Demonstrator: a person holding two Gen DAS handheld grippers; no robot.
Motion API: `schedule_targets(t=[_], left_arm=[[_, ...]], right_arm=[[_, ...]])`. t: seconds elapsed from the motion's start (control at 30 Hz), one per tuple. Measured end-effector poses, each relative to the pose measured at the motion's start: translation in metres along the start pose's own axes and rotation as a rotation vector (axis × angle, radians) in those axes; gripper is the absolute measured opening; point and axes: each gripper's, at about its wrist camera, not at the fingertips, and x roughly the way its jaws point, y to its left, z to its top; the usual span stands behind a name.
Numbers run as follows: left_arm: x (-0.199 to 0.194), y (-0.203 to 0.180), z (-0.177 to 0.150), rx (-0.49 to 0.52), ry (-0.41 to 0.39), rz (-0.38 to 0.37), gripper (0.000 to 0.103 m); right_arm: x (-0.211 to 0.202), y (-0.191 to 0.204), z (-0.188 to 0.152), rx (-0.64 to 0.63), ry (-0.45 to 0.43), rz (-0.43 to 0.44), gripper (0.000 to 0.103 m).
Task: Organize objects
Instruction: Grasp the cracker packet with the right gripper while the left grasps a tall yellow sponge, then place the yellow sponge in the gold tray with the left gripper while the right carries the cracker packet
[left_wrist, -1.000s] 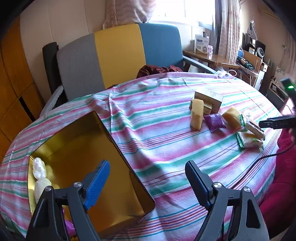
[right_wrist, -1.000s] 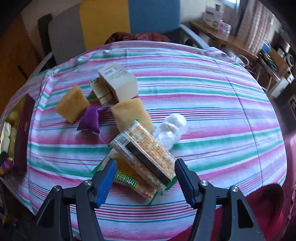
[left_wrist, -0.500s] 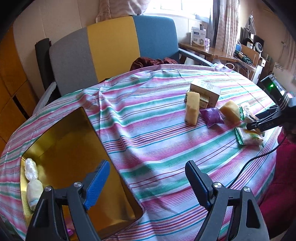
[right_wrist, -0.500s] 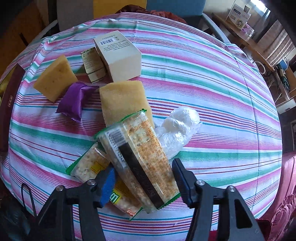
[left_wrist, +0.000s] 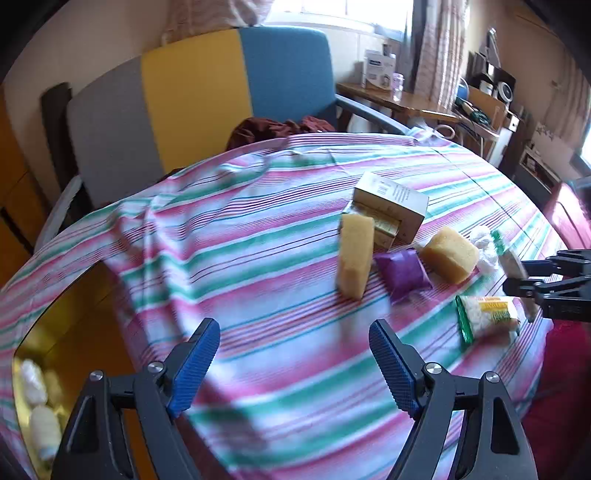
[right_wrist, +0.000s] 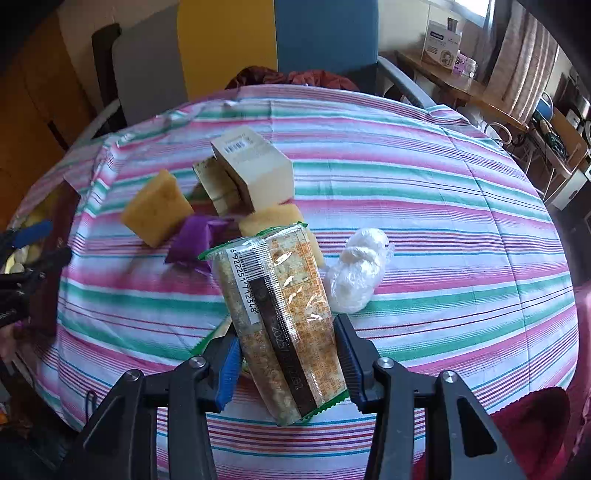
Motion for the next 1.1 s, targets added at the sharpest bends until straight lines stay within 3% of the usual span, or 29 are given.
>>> schedule_targets(t=[0.13,0.6,0.63,0.7,0.73,0.8,1.1], left_arm=[[0.021,-0.011,0.012,0.022,0.007,-0.03,0.079],[0.077,-0.035,0.049,0.04,0.059,-0.049,0.064],[0.081,-0.037,0.051,0.049,0.064,-0.045,0.062],[0.092,-0.038,0.052,0.051,0.085,-0.047,0.045],[0.096,-0.038,0.052,0.043,0.097,-0.064,0.041],[0.096,-0.036,0.052,0.008,0.097,-0.118,0.029],[0.05,-0.015,0.026,-0.072,0.081,-0.129,0.029]], right_arm=[[-0.008,0.005,0.004,0.069,-0.06,0.093,0.047],[0.013,0.001,0.008,0.223,-0.076,0.301,0.047],[0.014,0.0,0.008,0.237,-0.076,0.31,0.047],[0.017,-0.005,0.008,0.269,-0.079,0.325,0.047],[0.018,-0.008,0.007,0.282,-0.078,0.329,0.047],[0.021,-0.012,0.007,0.306,-0.077,0.33,0.047],[0.024,-0.014,0.007,0.321,-0.076,0.327,0.047]])
